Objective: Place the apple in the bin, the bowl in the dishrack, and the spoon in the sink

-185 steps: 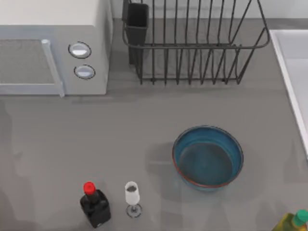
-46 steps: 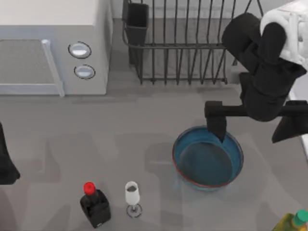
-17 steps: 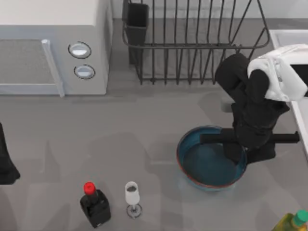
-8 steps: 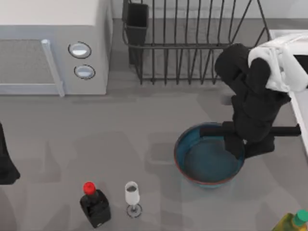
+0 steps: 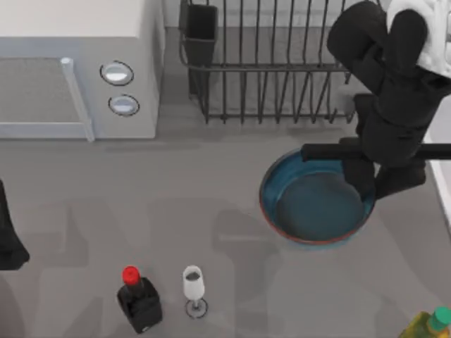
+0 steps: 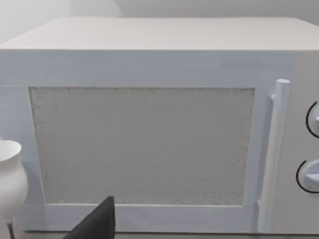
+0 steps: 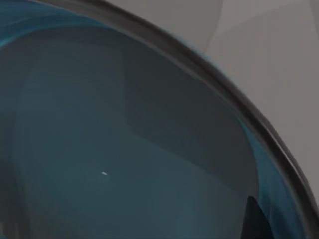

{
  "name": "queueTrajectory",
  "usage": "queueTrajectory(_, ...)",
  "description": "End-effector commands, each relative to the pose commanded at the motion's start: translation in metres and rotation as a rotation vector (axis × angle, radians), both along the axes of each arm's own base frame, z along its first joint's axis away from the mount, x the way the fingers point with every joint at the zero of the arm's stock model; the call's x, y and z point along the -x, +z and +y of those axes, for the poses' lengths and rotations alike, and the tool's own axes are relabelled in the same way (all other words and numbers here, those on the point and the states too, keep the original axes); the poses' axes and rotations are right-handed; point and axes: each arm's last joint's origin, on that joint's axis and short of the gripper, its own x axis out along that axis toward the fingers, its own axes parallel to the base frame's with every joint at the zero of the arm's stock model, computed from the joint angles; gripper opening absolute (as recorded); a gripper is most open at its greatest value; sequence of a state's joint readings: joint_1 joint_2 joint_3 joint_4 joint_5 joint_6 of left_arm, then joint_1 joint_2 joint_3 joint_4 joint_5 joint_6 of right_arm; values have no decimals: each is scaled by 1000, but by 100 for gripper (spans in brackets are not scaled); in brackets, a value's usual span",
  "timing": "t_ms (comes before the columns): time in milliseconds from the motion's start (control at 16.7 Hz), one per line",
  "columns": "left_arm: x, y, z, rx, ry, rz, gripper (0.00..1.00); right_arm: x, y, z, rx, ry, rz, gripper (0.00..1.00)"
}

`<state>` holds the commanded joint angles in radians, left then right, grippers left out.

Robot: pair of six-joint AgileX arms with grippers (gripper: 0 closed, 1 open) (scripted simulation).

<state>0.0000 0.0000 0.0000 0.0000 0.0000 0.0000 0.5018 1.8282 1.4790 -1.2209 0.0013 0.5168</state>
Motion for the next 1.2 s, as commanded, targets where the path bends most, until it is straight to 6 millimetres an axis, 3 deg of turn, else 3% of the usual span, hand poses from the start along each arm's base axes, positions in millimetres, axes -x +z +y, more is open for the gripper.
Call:
queueTrajectory(360,0,0,0,0,0,0,100,0,0,3,3,13,-15,0)
queueTrajectory(600,0,0,0,0,0,0,100,4,12,25,32,130,-217,0)
queueTrajectory(900,0,0,0,0,0,0,100,20,56,68,68,280,-702,0)
queueTrajectory(1200,0,0,0,0,0,0,100,61,123,99,65,246,-1217,0)
